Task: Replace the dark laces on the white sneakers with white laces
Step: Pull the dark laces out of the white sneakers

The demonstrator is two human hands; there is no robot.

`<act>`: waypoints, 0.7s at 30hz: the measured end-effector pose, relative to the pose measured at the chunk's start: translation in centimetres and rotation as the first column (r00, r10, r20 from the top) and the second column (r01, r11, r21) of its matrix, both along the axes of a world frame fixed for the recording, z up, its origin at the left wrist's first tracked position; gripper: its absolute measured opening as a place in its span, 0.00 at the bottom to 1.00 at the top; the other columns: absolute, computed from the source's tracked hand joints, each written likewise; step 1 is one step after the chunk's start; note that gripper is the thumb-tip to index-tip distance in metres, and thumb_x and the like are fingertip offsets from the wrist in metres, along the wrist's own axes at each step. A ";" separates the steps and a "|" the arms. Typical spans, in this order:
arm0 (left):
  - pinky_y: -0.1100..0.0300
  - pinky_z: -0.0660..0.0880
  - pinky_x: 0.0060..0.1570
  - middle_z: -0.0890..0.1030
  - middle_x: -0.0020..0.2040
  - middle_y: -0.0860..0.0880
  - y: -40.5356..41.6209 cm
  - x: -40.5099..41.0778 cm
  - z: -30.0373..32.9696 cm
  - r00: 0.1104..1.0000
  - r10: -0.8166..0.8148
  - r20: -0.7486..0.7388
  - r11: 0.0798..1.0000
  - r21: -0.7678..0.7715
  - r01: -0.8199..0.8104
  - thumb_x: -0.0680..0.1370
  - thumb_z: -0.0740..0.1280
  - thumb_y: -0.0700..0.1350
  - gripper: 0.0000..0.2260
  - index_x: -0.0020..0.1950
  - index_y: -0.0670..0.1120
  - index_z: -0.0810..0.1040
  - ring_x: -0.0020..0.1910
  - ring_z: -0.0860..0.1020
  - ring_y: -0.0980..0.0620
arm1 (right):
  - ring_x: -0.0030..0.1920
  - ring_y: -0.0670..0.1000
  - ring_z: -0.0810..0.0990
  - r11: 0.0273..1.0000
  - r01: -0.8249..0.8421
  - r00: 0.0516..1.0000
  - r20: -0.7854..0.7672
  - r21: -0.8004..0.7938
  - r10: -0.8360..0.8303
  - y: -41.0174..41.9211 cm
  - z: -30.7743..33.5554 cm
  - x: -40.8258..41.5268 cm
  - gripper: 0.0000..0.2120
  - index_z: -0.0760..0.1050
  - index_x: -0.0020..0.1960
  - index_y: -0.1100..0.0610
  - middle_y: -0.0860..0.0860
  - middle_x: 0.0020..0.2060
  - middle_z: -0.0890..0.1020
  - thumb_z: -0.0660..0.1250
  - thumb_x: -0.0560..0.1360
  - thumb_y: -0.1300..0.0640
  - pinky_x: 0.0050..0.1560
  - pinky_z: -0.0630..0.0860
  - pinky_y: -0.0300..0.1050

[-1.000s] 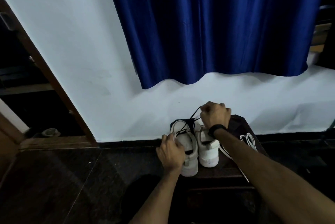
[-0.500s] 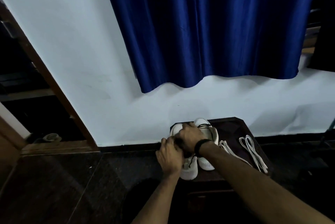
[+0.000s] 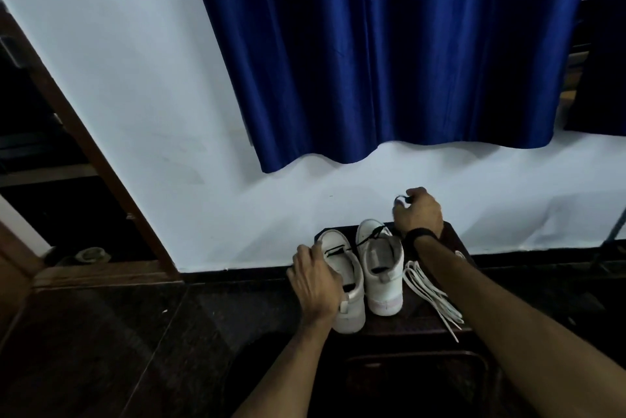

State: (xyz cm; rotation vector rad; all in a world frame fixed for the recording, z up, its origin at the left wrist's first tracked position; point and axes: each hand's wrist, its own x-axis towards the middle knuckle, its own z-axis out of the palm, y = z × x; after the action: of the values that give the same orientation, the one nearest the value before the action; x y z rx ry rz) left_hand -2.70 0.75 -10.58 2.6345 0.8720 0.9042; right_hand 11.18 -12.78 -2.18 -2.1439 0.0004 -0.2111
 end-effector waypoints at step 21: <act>0.52 0.70 0.48 0.79 0.47 0.48 2.4 4.0 1.2 0.915 -0.261 -0.307 0.932 0.169 0.322 0.72 0.62 0.46 0.08 0.42 0.49 0.81 0.51 0.77 0.45 | 0.45 0.58 0.80 0.932 -0.249 0.911 0.265 -0.262 0.318 3.5 -8.0 -6.3 0.08 0.73 0.51 0.52 0.54 0.40 0.82 0.66 0.75 0.50 0.38 0.71 0.47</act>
State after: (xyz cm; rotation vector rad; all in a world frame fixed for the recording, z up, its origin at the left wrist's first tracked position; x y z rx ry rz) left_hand 1.34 3.13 -9.34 3.0259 0.4252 0.5860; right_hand 4.85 -9.30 -10.19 -2.2798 -0.5375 -0.3809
